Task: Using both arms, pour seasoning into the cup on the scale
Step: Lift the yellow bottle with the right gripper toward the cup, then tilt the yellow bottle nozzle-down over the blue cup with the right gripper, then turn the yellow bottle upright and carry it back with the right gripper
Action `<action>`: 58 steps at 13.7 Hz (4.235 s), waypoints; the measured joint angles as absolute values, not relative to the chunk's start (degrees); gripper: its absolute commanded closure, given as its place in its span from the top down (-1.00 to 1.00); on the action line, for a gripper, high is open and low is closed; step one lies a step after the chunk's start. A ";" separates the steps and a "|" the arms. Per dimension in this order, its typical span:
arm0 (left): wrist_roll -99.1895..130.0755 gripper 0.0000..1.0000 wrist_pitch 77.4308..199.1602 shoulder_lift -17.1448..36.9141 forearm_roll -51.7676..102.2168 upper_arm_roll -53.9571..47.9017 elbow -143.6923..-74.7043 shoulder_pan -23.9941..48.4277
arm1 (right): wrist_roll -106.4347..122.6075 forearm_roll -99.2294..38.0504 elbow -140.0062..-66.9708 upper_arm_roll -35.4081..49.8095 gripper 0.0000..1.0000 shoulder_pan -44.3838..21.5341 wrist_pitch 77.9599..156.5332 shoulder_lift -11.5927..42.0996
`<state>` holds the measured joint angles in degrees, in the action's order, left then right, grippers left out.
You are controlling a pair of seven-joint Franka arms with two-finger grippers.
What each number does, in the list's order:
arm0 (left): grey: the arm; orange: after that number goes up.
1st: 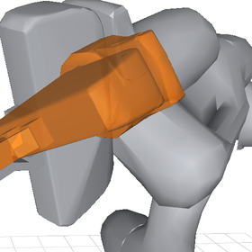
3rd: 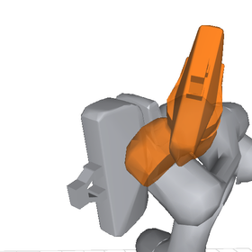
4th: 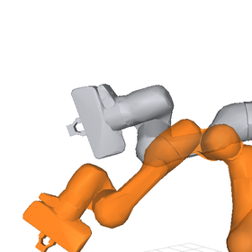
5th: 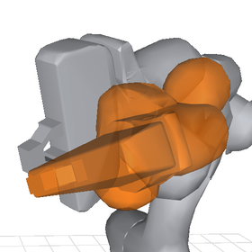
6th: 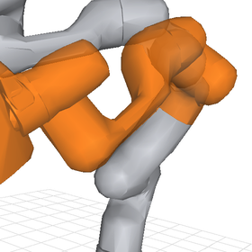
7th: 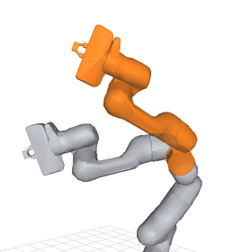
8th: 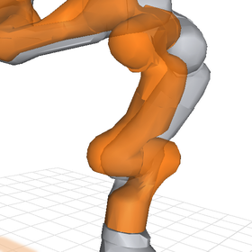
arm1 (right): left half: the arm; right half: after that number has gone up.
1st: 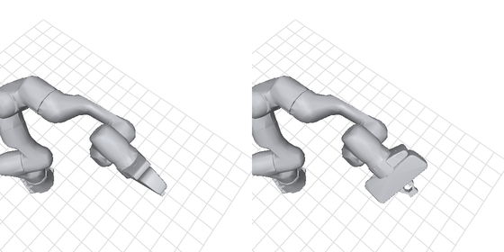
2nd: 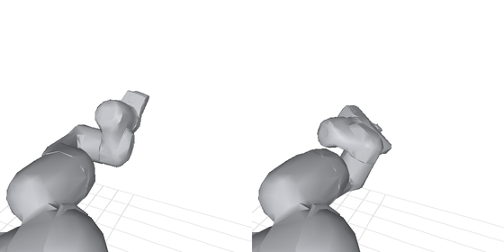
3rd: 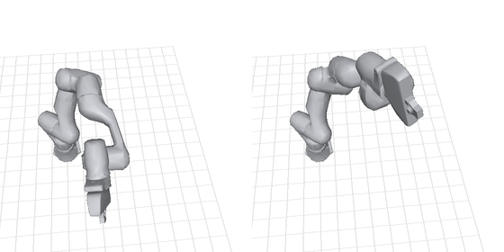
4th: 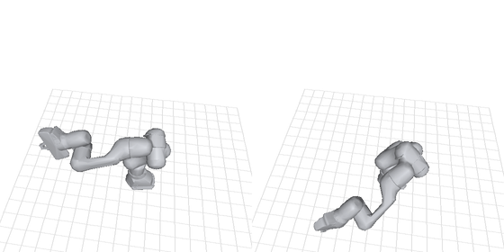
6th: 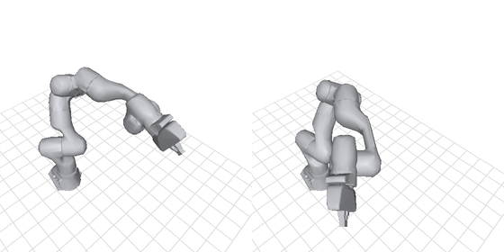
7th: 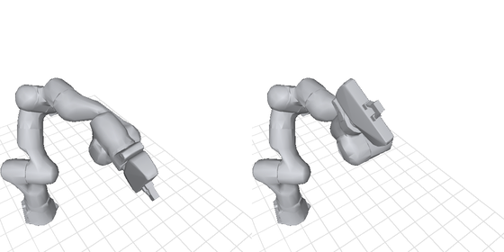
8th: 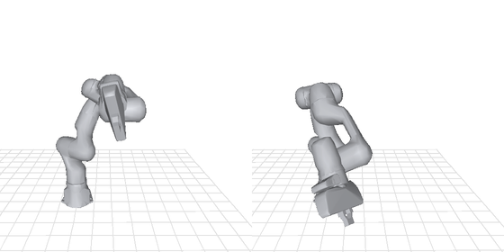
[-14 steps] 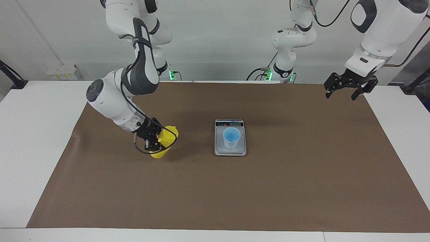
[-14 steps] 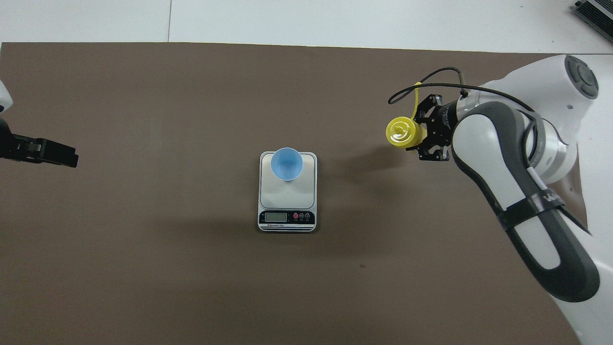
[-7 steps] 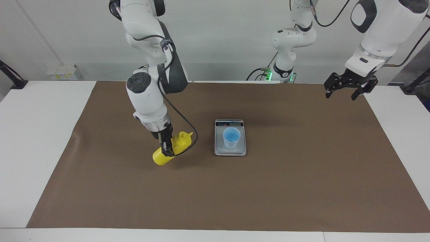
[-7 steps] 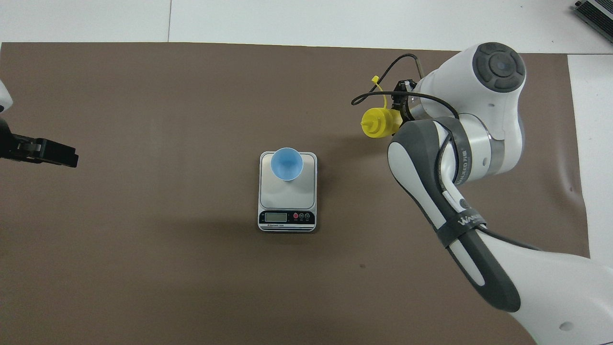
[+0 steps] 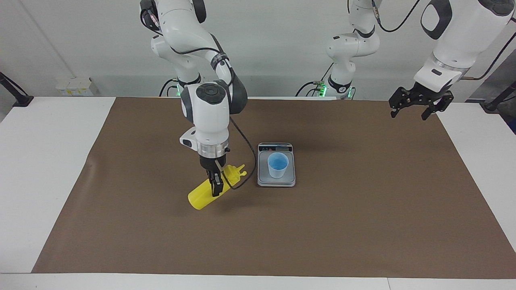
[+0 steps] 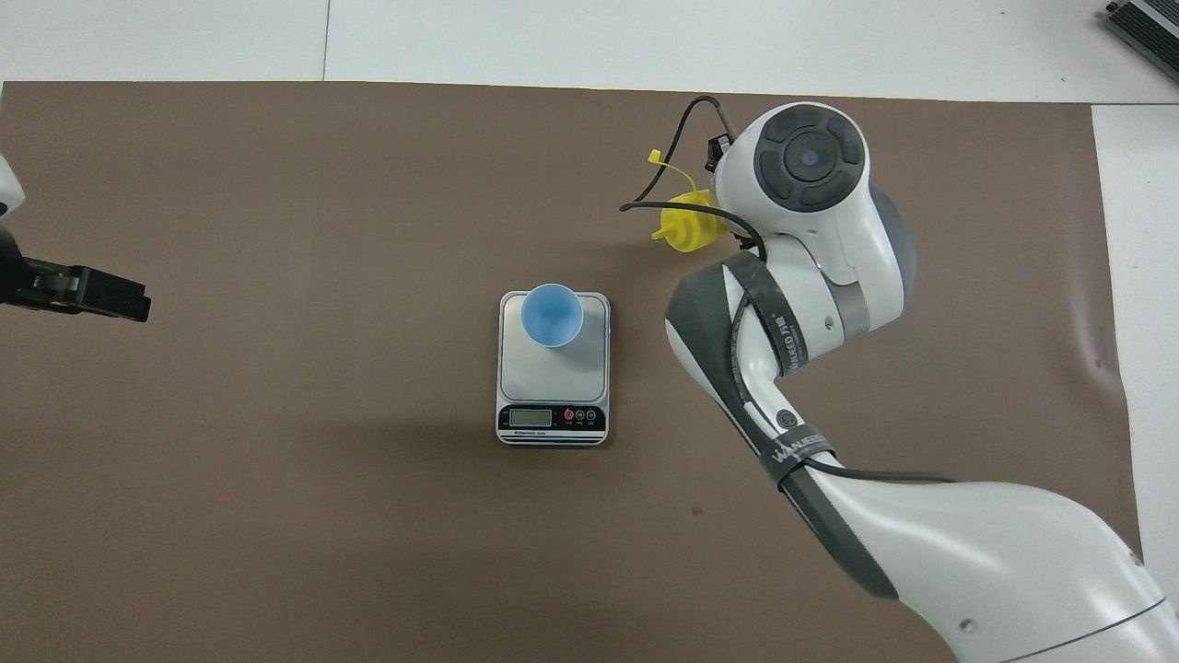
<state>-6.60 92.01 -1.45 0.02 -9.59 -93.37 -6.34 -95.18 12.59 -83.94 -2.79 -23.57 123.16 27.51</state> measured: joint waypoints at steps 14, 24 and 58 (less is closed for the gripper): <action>-6.60 1.00 92.01 -1.45 0.02 -9.59 -93.37 -6.34 | -113.14 42.00 -83.78 -2.71 -1.00 -38.14 117.54 30.91; -6.60 1.00 92.01 -1.45 0.02 -9.59 -93.38 -6.34 | -113.18 57.13 -86.42 -2.69 -1.00 -39.43 118.12 29.55; -6.60 1.00 92.01 -1.45 0.02 -9.67 -93.39 -6.34 | -85.54 -25.09 -104.31 -3.46 -1.00 -6.55 124.07 17.13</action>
<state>-6.60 92.01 -1.45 0.02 -9.67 -93.39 -6.34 -85.54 -25.09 -104.31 -3.46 -6.55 124.07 17.13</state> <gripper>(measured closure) 0.000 0.480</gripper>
